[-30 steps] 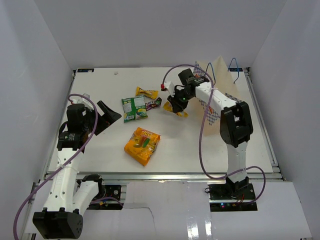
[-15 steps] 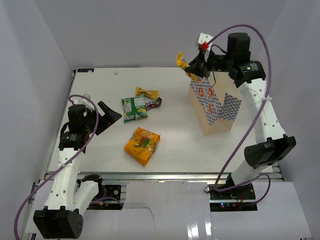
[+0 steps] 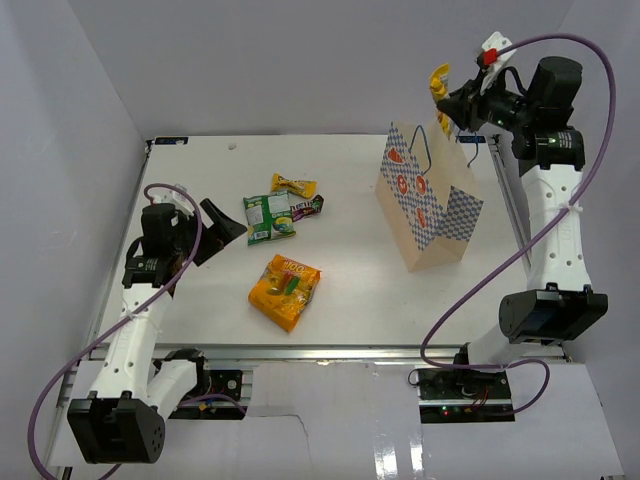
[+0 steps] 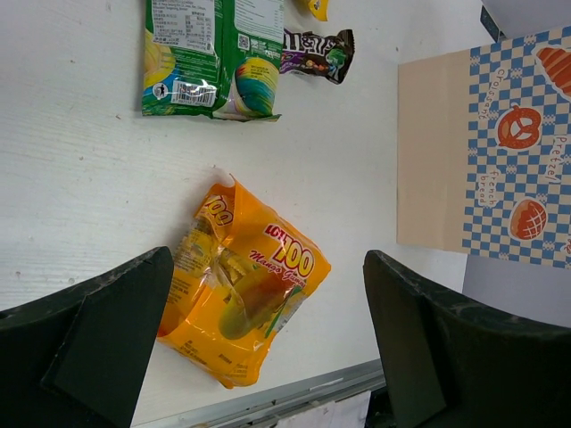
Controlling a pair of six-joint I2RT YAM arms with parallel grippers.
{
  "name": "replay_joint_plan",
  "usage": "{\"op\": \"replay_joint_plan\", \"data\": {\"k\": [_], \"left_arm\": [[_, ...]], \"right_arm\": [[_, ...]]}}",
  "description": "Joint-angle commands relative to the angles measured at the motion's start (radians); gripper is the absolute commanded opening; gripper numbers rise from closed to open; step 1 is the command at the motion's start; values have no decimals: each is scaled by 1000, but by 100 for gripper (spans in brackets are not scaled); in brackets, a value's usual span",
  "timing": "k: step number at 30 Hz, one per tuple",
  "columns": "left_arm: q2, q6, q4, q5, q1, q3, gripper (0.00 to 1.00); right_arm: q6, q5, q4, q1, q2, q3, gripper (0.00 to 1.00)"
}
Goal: Place the snacks into the paper bag
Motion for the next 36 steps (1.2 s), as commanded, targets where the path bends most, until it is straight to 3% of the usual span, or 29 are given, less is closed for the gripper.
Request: {"op": "replay_joint_plan", "data": {"k": [1, 6, 7, 15, 21, 25, 31, 36], "left_arm": [[2, 23, 21, 4, 1, 21, 98], [22, 20, 21, -27, 1, 29, 98], [27, 20, 19, -42, 1, 32, 98], [125, 19, -33, -169, 1, 127, 98], [270, -4, -119, -399, 45, 244, 98], [407, -1, -122, -439, 137, 329, 97], [648, 80, -105, -588, 179, 437, 95], [824, 155, -39, -510, 193, 494, 82]], "right_arm": [[9, 57, 15, -3, -10, -74, 32], [-39, 54, -11, -3, -25, -157, 40], [-44, 56, -12, -3, -31, -158, 46], [-30, 88, -17, -4, -25, -70, 54], [-102, -137, -100, 34, -28, 73, 61], [-380, -70, -313, 264, -22, 73, 65], [-445, -33, -444, 479, 1, -124, 71], [-406, -30, -381, 519, 35, -229, 72]]}}
